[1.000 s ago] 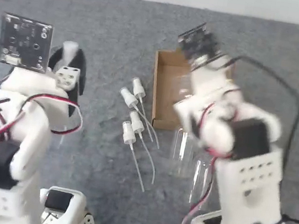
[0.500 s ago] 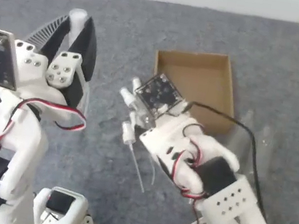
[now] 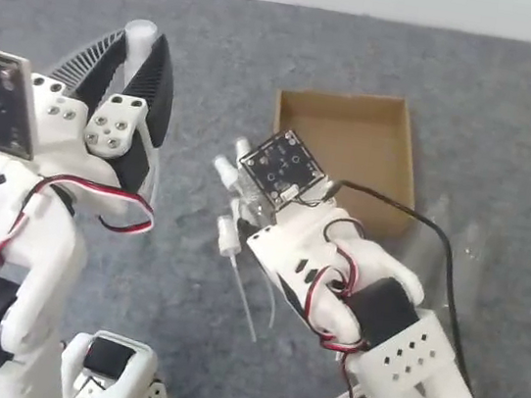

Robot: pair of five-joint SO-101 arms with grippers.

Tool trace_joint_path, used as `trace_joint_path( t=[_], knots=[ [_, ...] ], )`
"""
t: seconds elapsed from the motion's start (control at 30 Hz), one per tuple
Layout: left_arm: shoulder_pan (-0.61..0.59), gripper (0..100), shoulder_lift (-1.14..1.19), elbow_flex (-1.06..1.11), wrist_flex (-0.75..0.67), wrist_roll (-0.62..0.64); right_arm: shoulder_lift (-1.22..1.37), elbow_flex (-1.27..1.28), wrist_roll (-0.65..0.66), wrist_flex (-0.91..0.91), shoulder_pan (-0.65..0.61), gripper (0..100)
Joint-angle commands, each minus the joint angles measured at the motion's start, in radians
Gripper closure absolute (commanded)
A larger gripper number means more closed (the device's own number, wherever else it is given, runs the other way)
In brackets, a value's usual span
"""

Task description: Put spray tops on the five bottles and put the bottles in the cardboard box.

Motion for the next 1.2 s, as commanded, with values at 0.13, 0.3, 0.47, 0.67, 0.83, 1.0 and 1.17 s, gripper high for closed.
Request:
trace_joint_path(
  t=[0.13,0.3,0.47,0.67,0.83,1.0,1.17],
  knots=[
    [0.006,99,-0.015,-0.024,0.006,0.005,-0.018,0.078,-0.017,-0.323,-0.033,99.2],
    [0.008,99,-0.015,-0.024,0.005,0.009,-0.018,0.238,-0.015,-0.573,-0.114,99.2],
    [0.014,99,-0.012,-0.024,-0.012,0.078,-0.028,0.299,-0.015,-0.627,-0.154,99.2],
    [0.058,99,-0.006,0.044,-0.196,0.086,-0.03,0.315,-0.015,-0.616,-0.2,99.2],
    [0.011,99,-0.012,0.229,-0.33,0.086,-0.03,0.331,-0.015,-0.615,-0.199,99.2],
    [0.003,99,-0.015,0.314,-0.4,0.086,-0.03,0.333,-0.015,-0.615,-0.197,99.2],
    [0.003,99,-0.014,0.34,-0.408,0.086,-0.03,0.342,-0.014,-0.613,-0.197,99.2]
  ],
)
